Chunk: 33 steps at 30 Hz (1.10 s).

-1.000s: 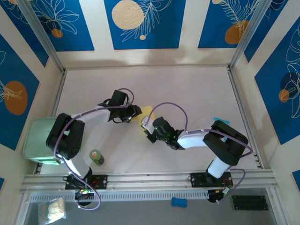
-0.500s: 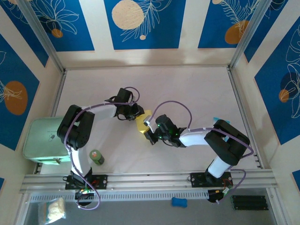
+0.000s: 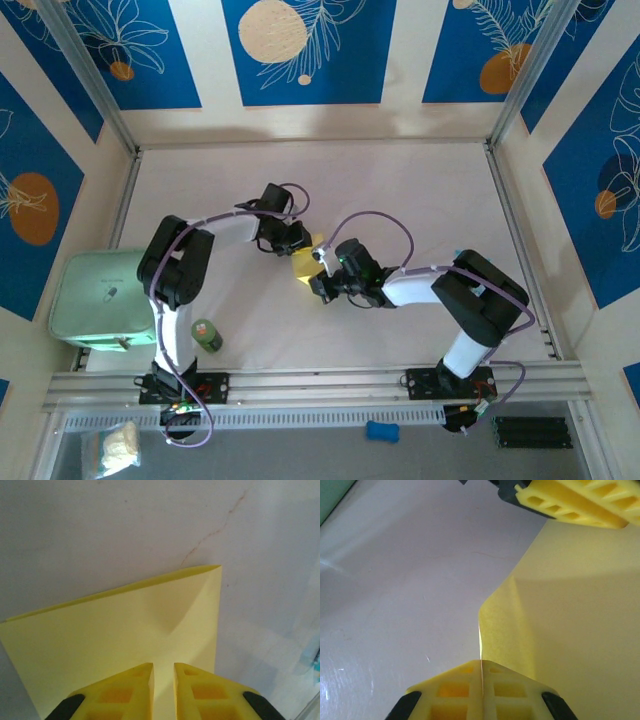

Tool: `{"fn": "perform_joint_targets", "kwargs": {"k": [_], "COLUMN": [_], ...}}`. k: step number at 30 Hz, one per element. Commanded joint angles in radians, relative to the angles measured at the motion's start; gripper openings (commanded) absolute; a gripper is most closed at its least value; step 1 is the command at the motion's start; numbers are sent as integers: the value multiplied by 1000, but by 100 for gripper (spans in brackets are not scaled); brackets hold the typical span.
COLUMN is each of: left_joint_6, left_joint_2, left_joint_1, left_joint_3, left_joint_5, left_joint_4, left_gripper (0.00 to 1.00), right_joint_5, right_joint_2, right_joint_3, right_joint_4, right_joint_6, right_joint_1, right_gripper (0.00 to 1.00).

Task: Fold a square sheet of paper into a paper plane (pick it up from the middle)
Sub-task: Third fold the triangle at the center of the table.

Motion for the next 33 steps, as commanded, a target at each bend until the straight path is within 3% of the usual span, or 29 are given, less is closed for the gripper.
{"fn": "perform_joint_targets", "kwargs": {"k": [1, 18, 33], "left_joint_6": [84, 114, 145], "left_joint_2": [30, 86, 106], "left_joint_1": [-12, -25, -32], "left_joint_3": [39, 81, 97], "left_joint_5": [-25, -28, -46], "left_joint_4": [-116, -159, -195], "left_gripper": [17, 14, 12], "right_joint_5": [-10, 182, 229], "right_joint_2": [12, 47, 29], "right_joint_3": [30, 86, 112], "right_joint_4": [-33, -161, -201], "right_joint_6": [35, 111, 110], "right_joint_1": [-13, -18, -38], "right_gripper": [2, 1, 0]}}
